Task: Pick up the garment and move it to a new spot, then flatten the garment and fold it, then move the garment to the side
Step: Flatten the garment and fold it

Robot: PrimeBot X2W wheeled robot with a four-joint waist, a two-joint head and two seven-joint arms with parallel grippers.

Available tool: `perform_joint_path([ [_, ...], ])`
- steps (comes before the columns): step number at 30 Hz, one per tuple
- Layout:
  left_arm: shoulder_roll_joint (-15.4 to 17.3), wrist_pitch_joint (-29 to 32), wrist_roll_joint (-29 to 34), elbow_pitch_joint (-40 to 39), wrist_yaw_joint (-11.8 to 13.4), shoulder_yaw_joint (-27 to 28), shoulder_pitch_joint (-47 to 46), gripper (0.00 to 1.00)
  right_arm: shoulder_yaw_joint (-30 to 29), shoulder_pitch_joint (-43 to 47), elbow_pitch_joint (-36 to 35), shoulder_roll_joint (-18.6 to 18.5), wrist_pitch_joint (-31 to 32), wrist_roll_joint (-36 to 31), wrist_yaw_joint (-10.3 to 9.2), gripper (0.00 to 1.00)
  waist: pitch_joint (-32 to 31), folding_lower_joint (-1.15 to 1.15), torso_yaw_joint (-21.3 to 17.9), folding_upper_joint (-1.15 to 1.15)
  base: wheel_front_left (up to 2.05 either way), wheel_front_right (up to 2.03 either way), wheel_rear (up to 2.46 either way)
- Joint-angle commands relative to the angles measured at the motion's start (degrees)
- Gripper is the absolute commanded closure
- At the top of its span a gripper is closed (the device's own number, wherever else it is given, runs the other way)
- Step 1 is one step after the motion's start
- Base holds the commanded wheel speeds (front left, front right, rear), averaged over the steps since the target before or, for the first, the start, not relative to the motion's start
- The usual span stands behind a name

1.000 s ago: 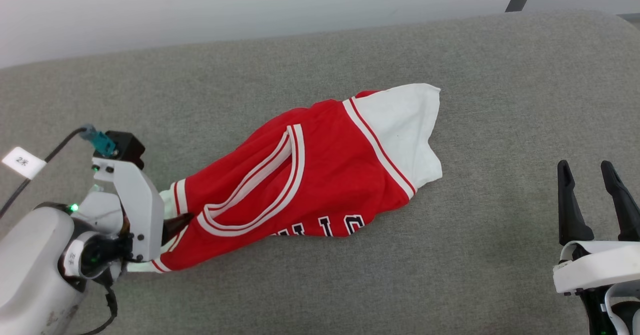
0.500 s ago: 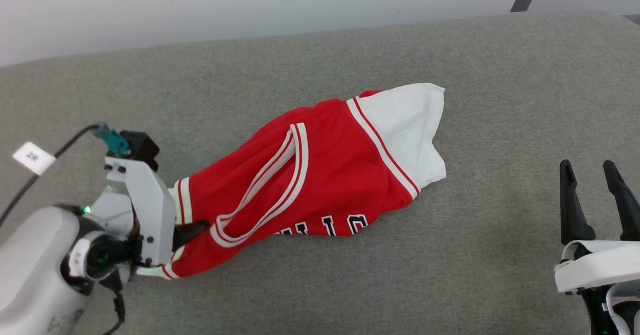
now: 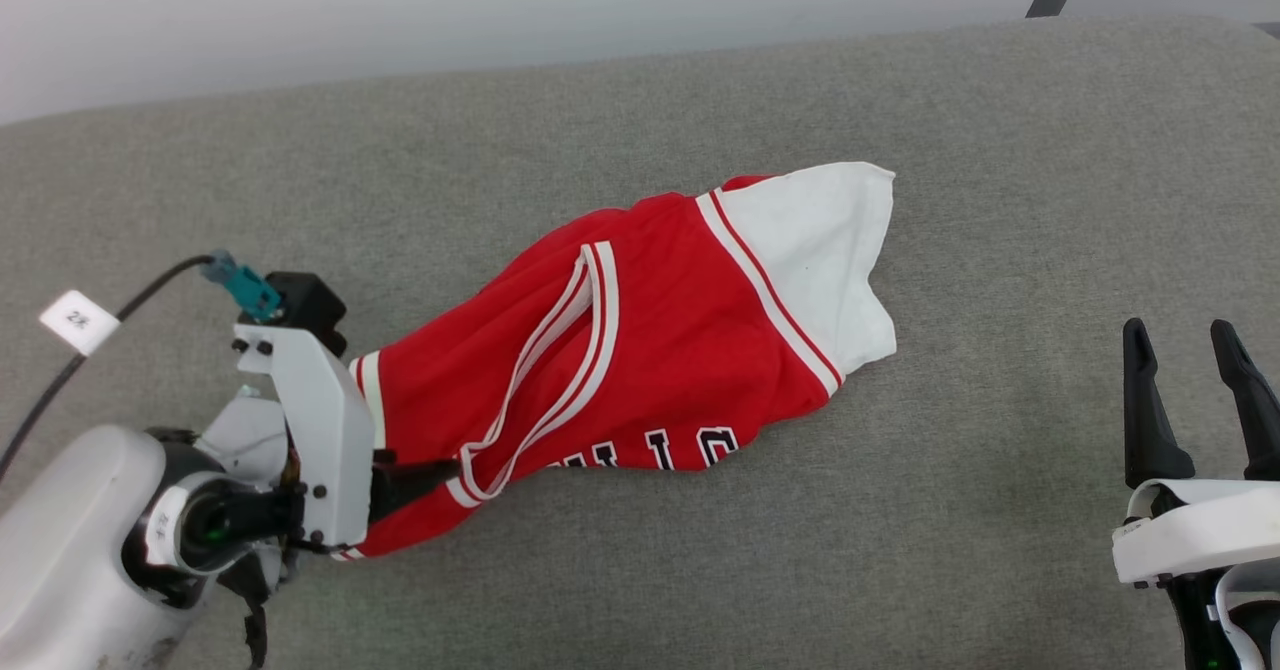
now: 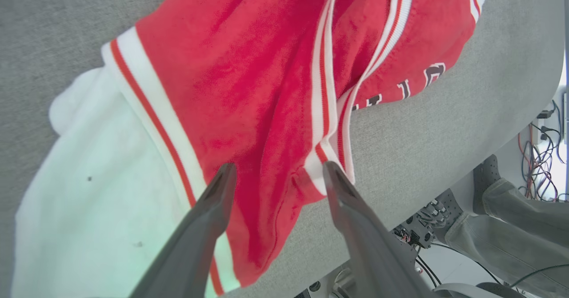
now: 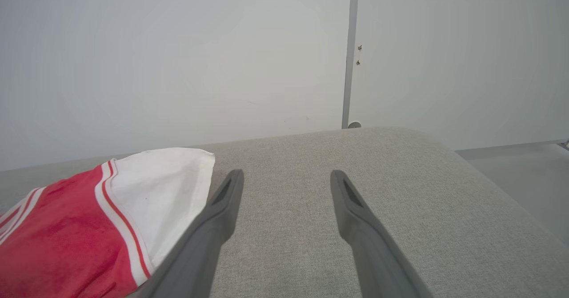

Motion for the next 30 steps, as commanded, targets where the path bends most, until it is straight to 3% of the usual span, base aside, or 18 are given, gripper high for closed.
perform_joint_path([
  [1,-0.05,0.45,-0.19,-0.45,0.42,-0.23,0.52,0.0,-0.09,-0.33,-0.12,0.06,0.03,-0.23,-0.06,0.0,0.11,0.0,0.08,0.0,0.0,0.0,0.0],
  [16,-2.91,0.81,2.78,3.74,0.33,-4.55,0.58,0.0,0.06,-0.89,0.12,-0.14,-0.29,-0.15,-0.06,0.0,1.36,0.0,-0.03,0.0,0.0,0.0,0.0],
  [17,-3.4,0.82,2.72,4.33,-0.17,-4.88,0.48,0.21,0.02,-0.92,0.05,-0.11,-0.28,-0.21,-0.06,0.0,1.45,0.0,0.01,0.0,0.0,0.0,0.0],
  [18,-4.16,0.35,2.37,4.96,-0.57,-4.91,0.28,0.66,0.02,-0.96,-0.02,-0.09,-0.26,-0.28,-0.06,0.0,1.53,0.0,0.03,0.0,0.0,0.0,0.0],
  [19,-4.72,-0.01,2.09,5.77,-0.74,-4.71,0.06,1.0,-0.05,-1.05,-0.06,-0.11,-0.23,-0.32,-0.06,0.0,1.62,0.0,0.07,0.0,0.0,0.0,0.0],
  [23,-5.98,-1.15,1.5,7.11,-2.72,-4.51,-1.0,1.0,-0.17,-1.47,0.04,-0.33,-0.28,-0.27,-0.06,0.0,1.77,0.0,0.12,0.0,0.0,0.0,0.0],
  [30,-5.87,-0.38,1.09,4.65,-3.42,-5.05,-0.89,1.0,-0.52,-1.11,0.08,-0.25,-0.3,-0.51,-0.06,0.0,1.58,0.0,0.51,0.0,0.0,0.0,0.0],
])
